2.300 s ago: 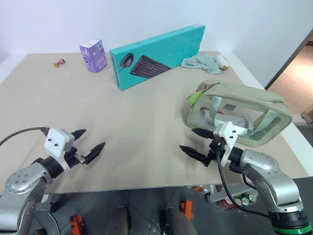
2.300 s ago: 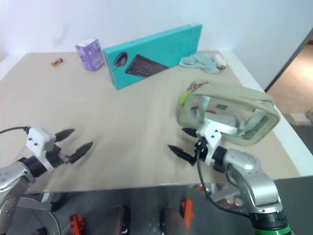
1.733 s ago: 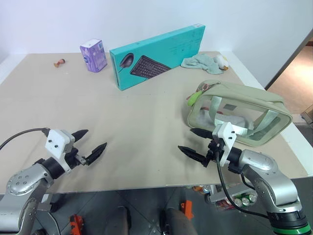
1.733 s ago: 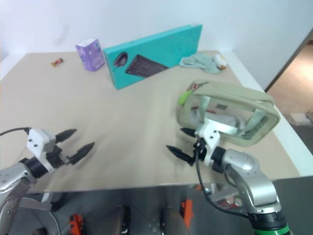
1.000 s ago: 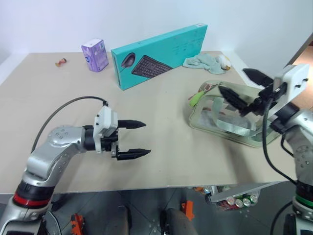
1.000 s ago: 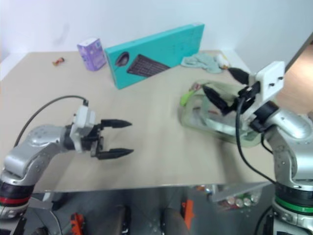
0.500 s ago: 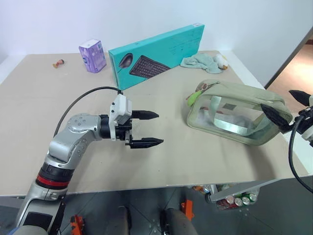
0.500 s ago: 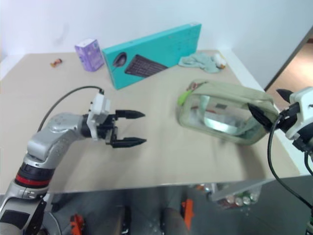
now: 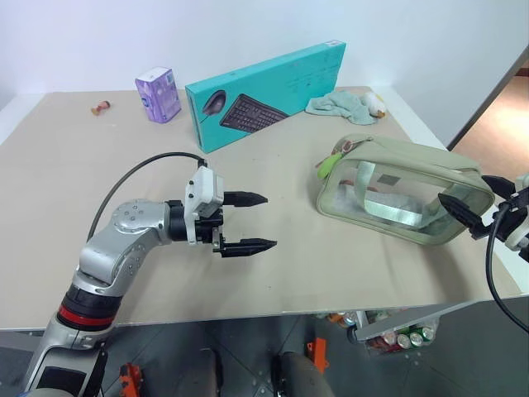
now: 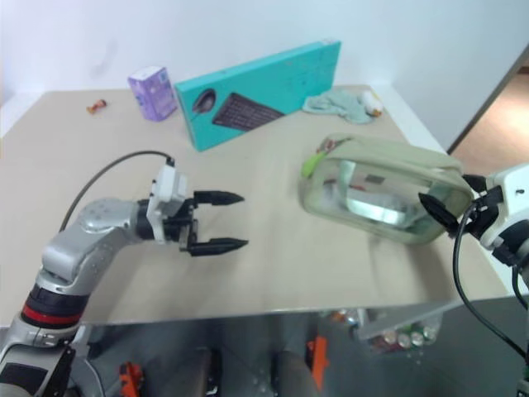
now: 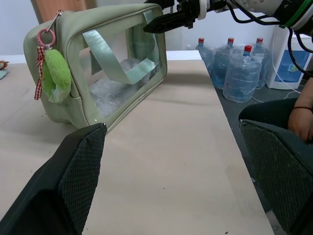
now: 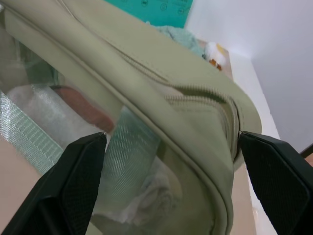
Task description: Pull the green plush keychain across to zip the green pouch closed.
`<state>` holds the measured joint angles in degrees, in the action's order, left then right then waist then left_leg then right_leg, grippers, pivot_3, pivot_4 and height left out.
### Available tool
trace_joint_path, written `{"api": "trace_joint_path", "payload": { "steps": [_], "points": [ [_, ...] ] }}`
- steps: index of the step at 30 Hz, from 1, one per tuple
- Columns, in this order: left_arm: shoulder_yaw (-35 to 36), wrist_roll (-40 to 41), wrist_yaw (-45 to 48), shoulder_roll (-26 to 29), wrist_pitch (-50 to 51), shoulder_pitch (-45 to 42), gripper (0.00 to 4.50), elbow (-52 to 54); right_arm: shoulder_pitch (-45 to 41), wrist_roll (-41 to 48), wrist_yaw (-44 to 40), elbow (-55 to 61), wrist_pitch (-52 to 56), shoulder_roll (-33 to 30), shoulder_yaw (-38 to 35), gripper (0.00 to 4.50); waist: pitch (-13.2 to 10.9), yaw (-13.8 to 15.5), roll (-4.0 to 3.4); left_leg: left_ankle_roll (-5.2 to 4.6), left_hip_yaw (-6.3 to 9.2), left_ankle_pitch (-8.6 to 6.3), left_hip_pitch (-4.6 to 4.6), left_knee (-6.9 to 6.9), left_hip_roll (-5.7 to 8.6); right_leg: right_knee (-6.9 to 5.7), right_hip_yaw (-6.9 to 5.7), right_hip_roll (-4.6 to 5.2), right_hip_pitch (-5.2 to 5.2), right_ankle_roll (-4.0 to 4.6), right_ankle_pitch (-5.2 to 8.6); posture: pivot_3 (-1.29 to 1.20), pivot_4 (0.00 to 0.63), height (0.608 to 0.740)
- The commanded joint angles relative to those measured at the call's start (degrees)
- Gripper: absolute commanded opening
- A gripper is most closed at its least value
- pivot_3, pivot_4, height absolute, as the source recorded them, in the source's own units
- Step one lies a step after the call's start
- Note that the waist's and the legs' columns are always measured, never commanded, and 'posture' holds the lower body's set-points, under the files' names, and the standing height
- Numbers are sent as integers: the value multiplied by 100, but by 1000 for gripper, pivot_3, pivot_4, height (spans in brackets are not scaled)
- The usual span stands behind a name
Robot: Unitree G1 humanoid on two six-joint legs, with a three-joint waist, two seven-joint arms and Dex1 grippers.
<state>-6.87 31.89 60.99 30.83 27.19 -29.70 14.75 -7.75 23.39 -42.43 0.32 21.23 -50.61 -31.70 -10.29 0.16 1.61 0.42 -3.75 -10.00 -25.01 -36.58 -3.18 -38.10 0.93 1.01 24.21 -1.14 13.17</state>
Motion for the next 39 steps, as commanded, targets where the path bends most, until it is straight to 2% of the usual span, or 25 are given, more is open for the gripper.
{"api": "trace_joint_path", "payload": {
  "steps": [1,3,4,5,9,11,18,23,28,32,39],
  "points": [
    [202,53,-97,76,4,2,4500,199,-101,150,-48,118,59,-73,-90,3279,0,0,0,0,0,0,0,0,0,0,1,0,0,0,0,0,150,740],
    [215,45,-109,92,-7,21,4500,186,-117,196,-36,162,125,-66,-98,2631,0,0,0,0,0,0,0,0,0,0,1,0,0,-1,-1,0,150,740],
    [214,36,-108,100,-19,35,4500,183,-116,210,-31,172,145,-68,-93,2140,0,0,0,0,-2,0,0,-1,1,0,2,1,0,-2,-1,0,150,740],
    [210,30,-107,104,-28,45,4500,180,-112,216,-29,177,152,-70,-83,2005,0,-2,0,0,-2,0,0,-1,1,0,3,1,0,-2,-1,0,150,740],
    [201,21,-107,116,-42,45,4500,163,-83,246,-38,281,213,-66,-47,507,0,-3,0,0,-3,0,1,-1,0,0,5,0,0,-2,-2,0,150,740],
    [203,3,-101,123,-57,38,4500,134,-92,253,-27,349,238,-72,-42,52,0,-3,-1,-1,-2,0,2,-1,0,0,4,-1,0,-2,-2,0,150,740],
    [265,-36,-100,178,-102,35,4500,6,-159,216,-30,594,213,-71,63,52,0,-3,0,0,-3,0,1,-1,0,0,5,0,0,-2,-2,0,150,740],
    [714,-14,-324,290,-137,207,4500,-199,-954,758,181,1743,798,343,943,52,-1,-162,-1,-1,4,1,5,-1,-7,-2,13,-9,5,1,-8,0,150,740],
    [1153,7,-462,456,-156,493,4500,-263,-1599,965,155,2200,991,802,1740,52,-2,-156,-1,0,13,0,4,3,-21,-2,11,-31,8,16,-11,0,150,740],
    [1616,340,-546,635,94,822,4500,-92,-2066,971,-99,2033,913,1055,2224,52,-2,-149,0,3,9,-2,-5,6,-25,-1,11,-30,17,16,-4,0,150,740],
    [2541,897,-738,1072,559,2175,4500,1001,-3139,489,-1016,853,153,1514,3184,52,-4,-138,5,6,3,-4,-8,5,-23,0,11,-17,21,14,-1,0,150,740]
  ]
}}
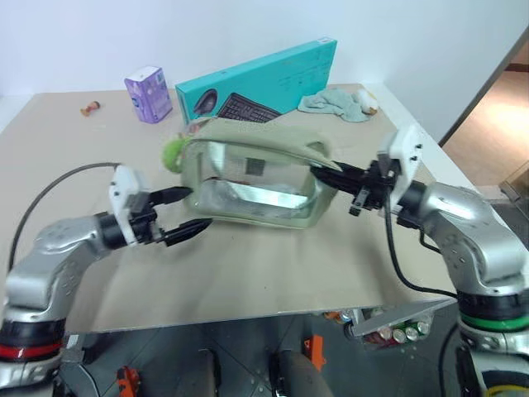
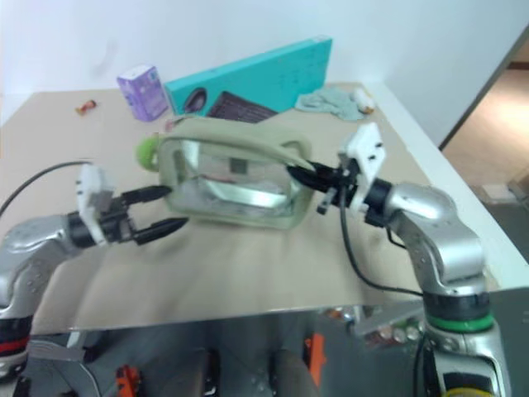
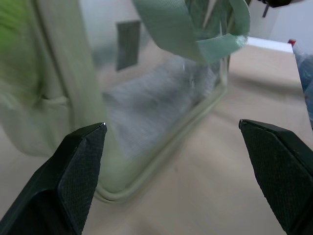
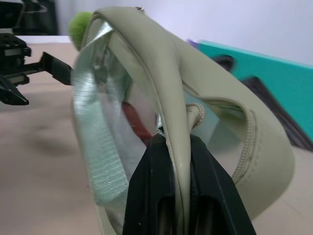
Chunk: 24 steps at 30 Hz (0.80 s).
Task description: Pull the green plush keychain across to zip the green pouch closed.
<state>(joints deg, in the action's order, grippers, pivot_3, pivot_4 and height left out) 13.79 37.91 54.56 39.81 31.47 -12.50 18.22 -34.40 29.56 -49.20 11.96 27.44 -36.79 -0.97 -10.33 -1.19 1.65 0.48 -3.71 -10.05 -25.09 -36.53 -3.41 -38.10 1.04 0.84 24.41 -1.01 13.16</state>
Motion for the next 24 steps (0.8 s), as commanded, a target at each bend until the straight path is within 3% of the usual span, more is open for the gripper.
{"api": "trace_joint_path", "payload": {
  "steps": [1,7,24],
  "points": [
    [625,386,-169,196,210,754,4500,897,-658,-218,-478,-541,-603,198,224,52,-1,-4,2,0,-1,0,1,0,-1,0,0,1,0,0,0,0,150,740],
    [1139,469,-538,167,218,1842,4500,1529,-1357,-652,-1344,-1738,-1496,373,538,52,-1,15,2,0,-6,0,2,0,-13,-2,-4,4,2,31,15,0,150,740],
    [1343,746,-1042,93,-8,1771,4500,1774,-1037,-983,-1607,-2175,-1801,356,494,52,-1,7,3,1,-13,-1,4,3,-13,-3,-6,-5,6,41,9,0,150,740]
  ]
}}
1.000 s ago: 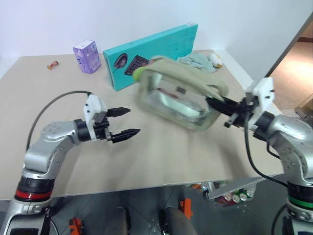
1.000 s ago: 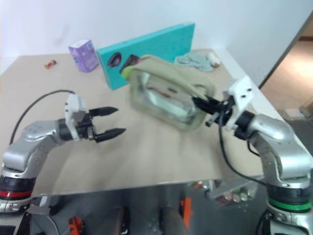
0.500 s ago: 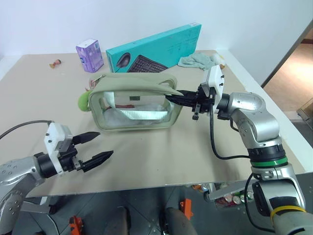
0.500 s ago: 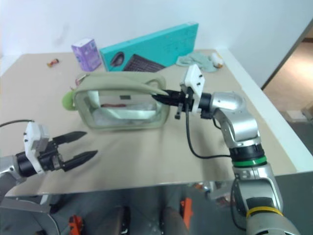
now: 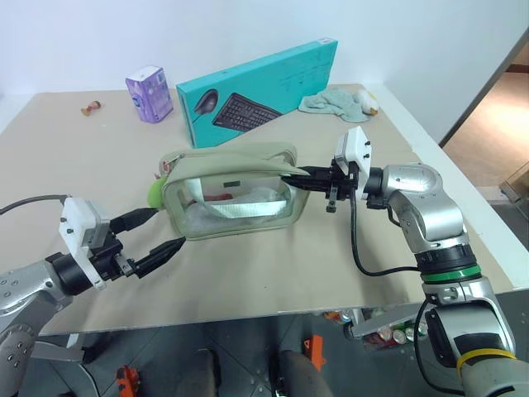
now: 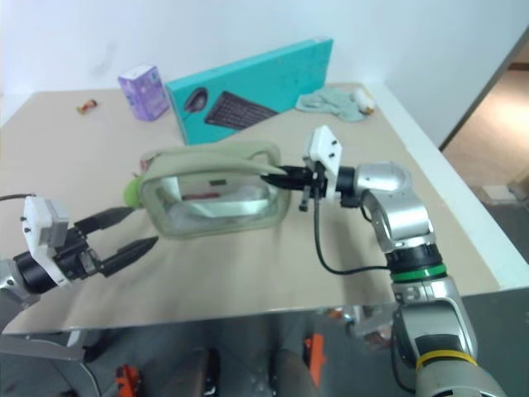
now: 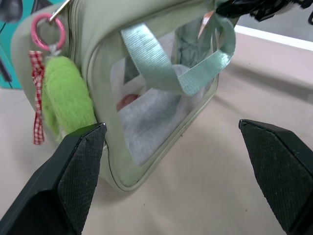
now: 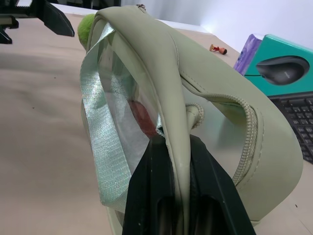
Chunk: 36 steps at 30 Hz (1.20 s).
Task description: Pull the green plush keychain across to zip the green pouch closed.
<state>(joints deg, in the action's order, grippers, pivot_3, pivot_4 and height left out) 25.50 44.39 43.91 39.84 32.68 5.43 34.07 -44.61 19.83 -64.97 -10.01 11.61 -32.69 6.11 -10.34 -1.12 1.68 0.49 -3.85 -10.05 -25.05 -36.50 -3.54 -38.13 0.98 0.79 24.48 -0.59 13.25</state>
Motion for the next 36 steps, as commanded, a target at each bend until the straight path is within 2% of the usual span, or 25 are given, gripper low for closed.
{"api": "trace_joint_path", "payload": {
  "steps": [1,14,24,29,32,36],
  "points": [
    [153,105,31,101,-134,-30,4500,193,-12,-21,-28,-9,-237,-49,-216,52,0,0,0,0,0,0,0,0,0,0,0,0,0,4,2,0,150,740],
    [435,236,-459,179,-106,-451,4500,-179,87,-127,57,-112,-458,-81,-257,52,0,-1,1,0,-1,0,2,-2,-1,0,0,-2,-2,4,-1,0,150,740],
    [-12,-267,-664,-94,-442,-776,4500,-735,104,-168,150,-52,-470,-110,-303,52,1,6,1,1,-3,1,3,-4,0,0,1,-1,-4,4,-4,0,150,740],
    [-234,-263,-593,-170,-463,-1054,4500,-946,54,-177,167,-34,-452,-148,-313,52,1,3,1,1,-7,2,2,-4,1,1,3,0,-4,-3,-8,0,150,740],
    [-334,-248,-569,-232,-439,-1147,3702,-1064,42,-192,187,-24,-460,-158,-304,0,1,2,1,2,-6,1,2,-3,1,0,3,-1,-4,-19,-16,0,150,740],
    [-389,-187,-573,-302,-356,-1194,2342,-1127,50,-197,209,40,-432,-168,-294,0,1,1,1,2,-4,1,2,-2,0,0,2,-3,-3,-19,-16,0,150,740]
  ]
}}
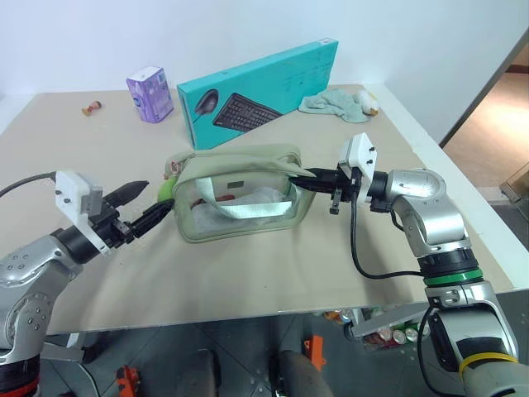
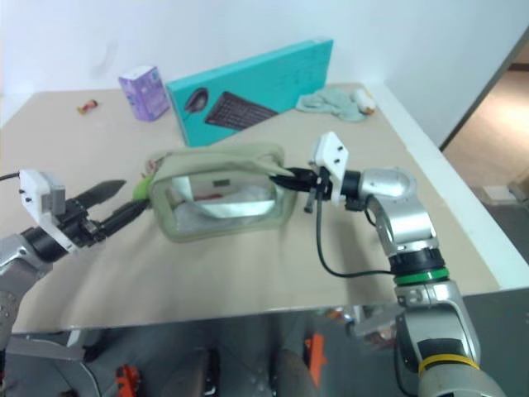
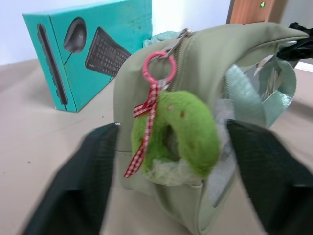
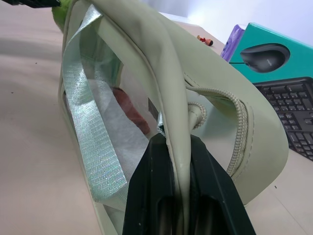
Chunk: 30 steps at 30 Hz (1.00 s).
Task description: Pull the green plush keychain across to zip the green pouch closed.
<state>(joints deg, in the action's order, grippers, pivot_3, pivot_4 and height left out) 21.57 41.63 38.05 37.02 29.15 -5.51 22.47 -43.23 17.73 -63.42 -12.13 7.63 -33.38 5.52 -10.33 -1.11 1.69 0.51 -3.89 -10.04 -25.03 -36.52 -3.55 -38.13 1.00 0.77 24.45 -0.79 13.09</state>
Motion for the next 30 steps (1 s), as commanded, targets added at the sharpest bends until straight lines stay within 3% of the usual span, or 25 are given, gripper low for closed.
{"api": "trace_joint_path", "payload": {
  "steps": [1,5,7,18,30],
  "points": [
    [-2,108,12,-28,9,-106,2108,23,-88,10,61,266,-31,-102,-232,0,0,0,0,0,1,0,0,0,0,0,0,0,0,0,0,0,150,740],
    [-43,80,36,-6,-11,-112,566,-23,-92,16,83,318,2,-97,-228,0,0,1,0,0,0,0,0,0,1,0,1,1,0,-1,0,0,150,740],
    [-55,44,49,13,-35,-148,24,-65,-82,18,82,345,18,-93,-221,0,0,1,0,0,0,0,0,0,0,0,0,1,0,-1,0,0,150,740],
    [262,695,12,394,347,-918,24,95,-40,28,69,418,69,-112,-223,0,-1,4,2,0,5,0,-3,0,0,0,-4,-1,0,-1,0,0,150,740],
    [-819,695,110,204,555,-2539,24,-105,-114,18,-46,365,53,-170,-194,0,-1,1,2,0,5,0,-3,0,8,1,3,-2,-2,-14,-1,0,150,740]
  ]
}}
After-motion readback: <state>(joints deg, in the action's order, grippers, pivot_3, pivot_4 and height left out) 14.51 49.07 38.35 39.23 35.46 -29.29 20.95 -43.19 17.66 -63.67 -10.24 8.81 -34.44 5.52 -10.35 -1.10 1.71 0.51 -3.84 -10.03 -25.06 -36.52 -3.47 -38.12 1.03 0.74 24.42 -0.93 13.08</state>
